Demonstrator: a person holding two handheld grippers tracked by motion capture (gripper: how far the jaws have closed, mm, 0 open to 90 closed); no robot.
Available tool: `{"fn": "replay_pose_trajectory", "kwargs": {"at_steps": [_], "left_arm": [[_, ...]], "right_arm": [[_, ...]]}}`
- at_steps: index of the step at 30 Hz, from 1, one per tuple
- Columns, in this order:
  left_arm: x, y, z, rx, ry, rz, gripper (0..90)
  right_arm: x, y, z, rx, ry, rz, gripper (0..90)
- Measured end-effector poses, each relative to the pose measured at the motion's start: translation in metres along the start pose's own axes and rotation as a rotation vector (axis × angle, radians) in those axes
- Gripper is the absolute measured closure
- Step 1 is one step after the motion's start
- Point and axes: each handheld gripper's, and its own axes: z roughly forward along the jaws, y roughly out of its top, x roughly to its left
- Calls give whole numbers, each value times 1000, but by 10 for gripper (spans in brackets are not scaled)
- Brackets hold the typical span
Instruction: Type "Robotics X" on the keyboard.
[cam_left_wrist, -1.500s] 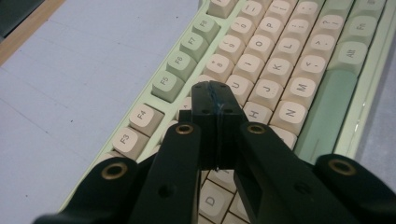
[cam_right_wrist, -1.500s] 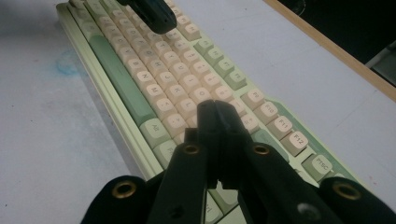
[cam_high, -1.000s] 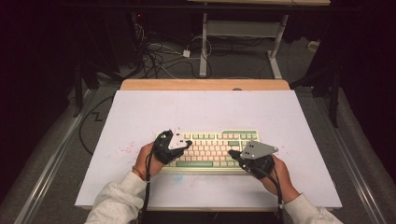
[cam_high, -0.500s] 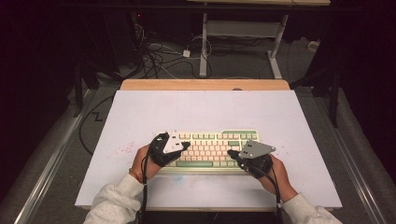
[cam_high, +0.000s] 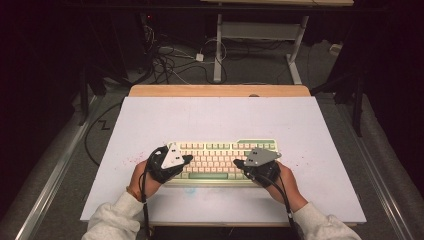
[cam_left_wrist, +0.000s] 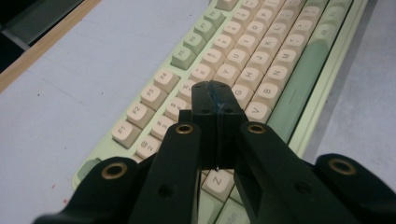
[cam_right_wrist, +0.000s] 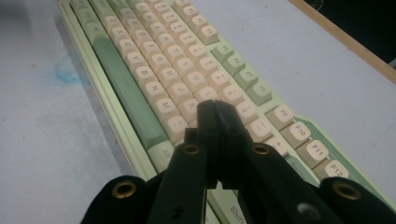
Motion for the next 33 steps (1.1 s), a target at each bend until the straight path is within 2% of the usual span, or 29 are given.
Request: {"fn": "replay_pose_trajectory", "kwargs": {"at_steps": [6, 18, 22, 33], "left_arm": [[-1, -11, -10, -8, 14, -14, 877], [1, -28, -21, 11, 32, -31, 878], [2, -33, -23, 15, 33, -38, 878], [4, -37, -25, 21, 46, -43, 878]], "right_arm": [[0, 10, 13, 15, 7, -12, 900], [-2, 25, 47, 80, 8, -54, 900], [-3, 26, 53, 88, 6, -38, 900], [-4, 28, 65, 111, 10, -42, 900]]}}
